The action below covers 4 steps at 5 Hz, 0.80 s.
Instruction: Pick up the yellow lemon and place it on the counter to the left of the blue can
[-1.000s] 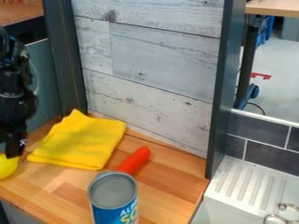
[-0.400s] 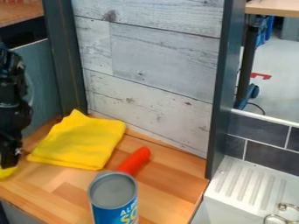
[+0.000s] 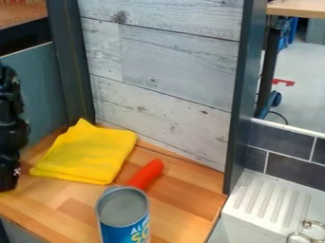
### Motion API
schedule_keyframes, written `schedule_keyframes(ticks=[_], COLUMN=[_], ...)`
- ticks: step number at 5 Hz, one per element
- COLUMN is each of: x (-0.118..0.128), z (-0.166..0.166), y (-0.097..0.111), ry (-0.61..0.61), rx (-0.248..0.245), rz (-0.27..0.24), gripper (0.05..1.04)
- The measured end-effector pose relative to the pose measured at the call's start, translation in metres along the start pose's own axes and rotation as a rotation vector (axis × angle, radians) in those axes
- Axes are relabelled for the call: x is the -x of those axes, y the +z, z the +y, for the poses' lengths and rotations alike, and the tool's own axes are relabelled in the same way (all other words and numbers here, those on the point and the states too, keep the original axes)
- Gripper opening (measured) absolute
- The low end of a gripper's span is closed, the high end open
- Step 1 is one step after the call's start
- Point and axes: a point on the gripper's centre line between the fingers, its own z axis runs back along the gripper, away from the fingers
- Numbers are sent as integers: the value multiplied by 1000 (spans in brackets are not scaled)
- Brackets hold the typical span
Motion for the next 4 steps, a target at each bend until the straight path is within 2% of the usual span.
schedule_keyframes(ticks=[1,2,3,4], x=[-2,-8,-15,-25], z=[-1,-10,-26,-68], y=[-1,6,45,59], ry=[37,52,44,5], rx=[35,105,98,103], rz=[-46,-111,-169,-117], gripper=[806,806,806,806])
